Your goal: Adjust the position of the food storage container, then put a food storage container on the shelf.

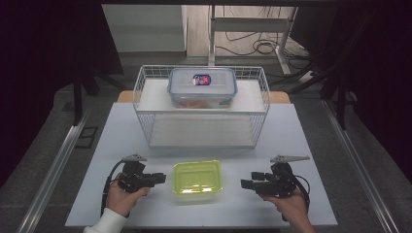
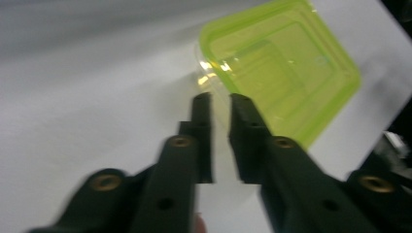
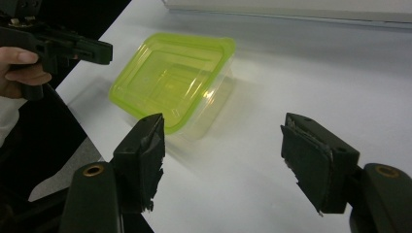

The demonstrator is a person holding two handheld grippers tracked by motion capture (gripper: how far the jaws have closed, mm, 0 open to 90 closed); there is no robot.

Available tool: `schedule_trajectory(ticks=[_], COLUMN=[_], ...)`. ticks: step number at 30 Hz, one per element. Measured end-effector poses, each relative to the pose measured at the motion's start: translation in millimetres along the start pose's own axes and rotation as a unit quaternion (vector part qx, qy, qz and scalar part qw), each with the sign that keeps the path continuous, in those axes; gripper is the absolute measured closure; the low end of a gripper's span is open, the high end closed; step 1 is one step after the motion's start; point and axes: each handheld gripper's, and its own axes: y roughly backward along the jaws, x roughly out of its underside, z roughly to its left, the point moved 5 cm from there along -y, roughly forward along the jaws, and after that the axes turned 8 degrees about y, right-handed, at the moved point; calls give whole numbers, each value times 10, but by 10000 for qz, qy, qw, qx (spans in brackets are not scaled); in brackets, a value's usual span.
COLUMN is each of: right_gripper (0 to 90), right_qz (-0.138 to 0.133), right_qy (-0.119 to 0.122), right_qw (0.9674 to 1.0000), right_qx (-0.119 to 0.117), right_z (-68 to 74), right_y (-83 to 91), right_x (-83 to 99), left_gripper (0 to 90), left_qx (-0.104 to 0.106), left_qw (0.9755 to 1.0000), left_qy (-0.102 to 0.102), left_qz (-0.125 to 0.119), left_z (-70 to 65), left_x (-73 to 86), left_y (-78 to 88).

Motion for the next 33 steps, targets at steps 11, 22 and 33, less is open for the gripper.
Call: schedule_trajectory(ticks=[11, 22, 33], right_gripper=[314, 327, 359], right_qz=[-300, -359, -424], right_qy=[-227, -316, -551], right_qw=[9982, 9968, 9949], right_qx=[-459, -645, -726], right_z=[0, 7, -7], right_y=[-107, -273, -452], right_x=[19, -38, -95], left_gripper=[339, 301, 355], left_qx=[898, 1232, 1471], left_qw=[9928, 9877, 9803], left_qy=[727, 946, 1315], left_qz=[-322, -166, 18], left_z=[-24, 15, 36], left_x=[-3, 37, 13], left_y=[91, -7, -149])
